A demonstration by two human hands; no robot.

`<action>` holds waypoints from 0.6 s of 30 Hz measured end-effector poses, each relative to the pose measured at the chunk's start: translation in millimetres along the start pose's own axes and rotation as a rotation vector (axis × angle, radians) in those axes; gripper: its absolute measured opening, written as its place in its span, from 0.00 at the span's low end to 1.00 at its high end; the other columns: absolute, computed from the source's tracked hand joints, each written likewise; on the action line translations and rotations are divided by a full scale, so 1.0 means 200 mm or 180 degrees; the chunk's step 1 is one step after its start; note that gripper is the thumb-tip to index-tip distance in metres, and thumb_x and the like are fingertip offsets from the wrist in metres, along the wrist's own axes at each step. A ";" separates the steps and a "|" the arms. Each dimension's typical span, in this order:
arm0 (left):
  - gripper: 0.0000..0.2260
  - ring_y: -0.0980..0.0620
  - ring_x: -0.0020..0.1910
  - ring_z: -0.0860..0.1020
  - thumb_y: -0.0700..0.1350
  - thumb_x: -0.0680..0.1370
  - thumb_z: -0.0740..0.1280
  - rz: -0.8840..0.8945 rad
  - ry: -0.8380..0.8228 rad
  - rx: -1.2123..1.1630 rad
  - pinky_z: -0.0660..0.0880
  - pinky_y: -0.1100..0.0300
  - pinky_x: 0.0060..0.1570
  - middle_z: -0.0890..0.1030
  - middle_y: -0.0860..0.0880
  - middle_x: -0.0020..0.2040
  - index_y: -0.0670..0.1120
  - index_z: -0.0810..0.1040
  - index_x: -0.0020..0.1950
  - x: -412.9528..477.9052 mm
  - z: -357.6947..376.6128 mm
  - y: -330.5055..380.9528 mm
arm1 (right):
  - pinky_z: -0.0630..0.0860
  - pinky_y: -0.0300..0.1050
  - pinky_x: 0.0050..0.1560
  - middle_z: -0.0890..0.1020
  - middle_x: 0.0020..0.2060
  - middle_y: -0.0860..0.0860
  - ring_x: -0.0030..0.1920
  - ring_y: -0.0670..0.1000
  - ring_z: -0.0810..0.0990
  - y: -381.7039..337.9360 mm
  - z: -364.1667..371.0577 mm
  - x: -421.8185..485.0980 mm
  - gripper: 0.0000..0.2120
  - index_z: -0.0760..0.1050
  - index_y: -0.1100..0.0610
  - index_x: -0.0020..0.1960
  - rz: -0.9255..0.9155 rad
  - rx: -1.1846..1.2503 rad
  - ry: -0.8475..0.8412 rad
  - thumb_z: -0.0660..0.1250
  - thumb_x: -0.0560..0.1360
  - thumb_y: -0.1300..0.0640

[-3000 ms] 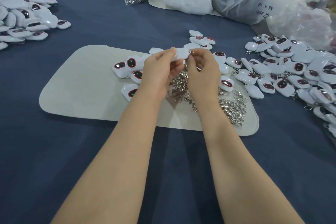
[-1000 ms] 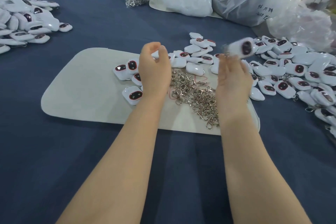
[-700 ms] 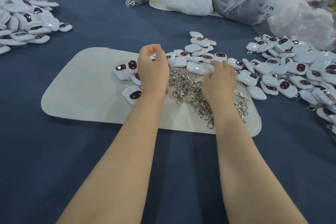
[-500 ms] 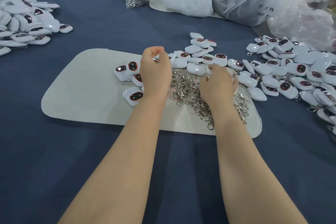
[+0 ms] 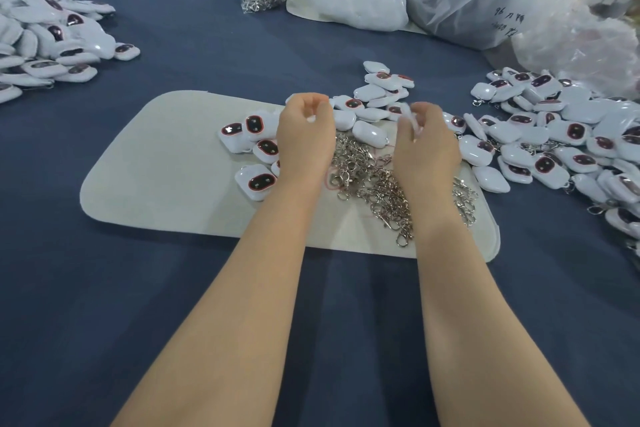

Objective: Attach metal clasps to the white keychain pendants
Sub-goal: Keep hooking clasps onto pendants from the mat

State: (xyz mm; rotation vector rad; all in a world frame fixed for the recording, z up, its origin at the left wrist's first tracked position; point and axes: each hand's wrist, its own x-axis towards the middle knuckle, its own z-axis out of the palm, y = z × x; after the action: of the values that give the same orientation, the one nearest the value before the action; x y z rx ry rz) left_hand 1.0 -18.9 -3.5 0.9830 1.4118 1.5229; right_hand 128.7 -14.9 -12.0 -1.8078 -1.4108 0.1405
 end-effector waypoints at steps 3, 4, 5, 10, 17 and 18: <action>0.10 0.48 0.47 0.79 0.46 0.80 0.60 0.0071 -0.0471 0.0424 0.75 0.54 0.55 0.80 0.48 0.45 0.43 0.78 0.47 -0.01 0.02 0.00 | 0.66 0.29 0.40 0.77 0.39 0.44 0.41 0.44 0.74 -0.10 0.00 -0.03 0.09 0.73 0.57 0.52 0.0108 0.1418 -0.0001 0.56 0.81 0.55; 0.13 0.49 0.41 0.77 0.48 0.81 0.60 0.0170 -0.0601 0.0590 0.74 0.57 0.49 0.79 0.47 0.42 0.42 0.79 0.45 -0.03 0.03 0.01 | 0.68 0.29 0.41 0.77 0.39 0.43 0.40 0.43 0.75 -0.14 0.01 -0.05 0.08 0.73 0.56 0.50 0.0135 0.1700 -0.0121 0.56 0.81 0.56; 0.16 0.50 0.38 0.74 0.50 0.81 0.59 0.0255 -0.0685 0.0691 0.72 0.58 0.43 0.79 0.46 0.40 0.40 0.79 0.44 -0.04 0.04 0.01 | 0.70 0.31 0.44 0.77 0.39 0.44 0.41 0.43 0.76 -0.17 0.03 -0.08 0.07 0.73 0.56 0.49 0.0170 0.1927 -0.0264 0.57 0.81 0.57; 0.11 0.52 0.41 0.77 0.50 0.80 0.61 0.0205 -0.0441 0.0478 0.72 0.58 0.43 0.79 0.50 0.41 0.43 0.76 0.47 -0.04 0.03 0.01 | 0.74 0.44 0.54 0.81 0.49 0.50 0.51 0.48 0.78 -0.23 0.09 -0.13 0.08 0.76 0.58 0.52 0.0361 0.2187 -0.0660 0.58 0.80 0.58; 0.04 0.54 0.43 0.82 0.45 0.77 0.63 -0.0071 -0.0018 -0.0236 0.78 0.53 0.48 0.79 0.52 0.42 0.50 0.68 0.44 -0.03 0.01 0.02 | 0.70 0.50 0.58 0.80 0.52 0.51 0.54 0.54 0.76 -0.14 0.07 -0.12 0.10 0.77 0.53 0.54 -0.0355 -0.0037 -0.0658 0.60 0.78 0.51; 0.04 0.56 0.40 0.83 0.44 0.77 0.63 -0.0135 -0.0014 -0.0390 0.79 0.54 0.46 0.80 0.51 0.42 0.49 0.69 0.44 -0.03 0.01 0.02 | 0.69 0.52 0.60 0.78 0.56 0.51 0.58 0.56 0.74 -0.14 0.07 -0.12 0.12 0.76 0.52 0.57 -0.0352 -0.0460 -0.0885 0.62 0.77 0.49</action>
State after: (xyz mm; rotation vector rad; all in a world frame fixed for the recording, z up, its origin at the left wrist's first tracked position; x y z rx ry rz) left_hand 4.4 -23.1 0.2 0.8764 1.3116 1.5556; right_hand 92.1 -26.8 -11.8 -1.8758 -1.7517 0.2454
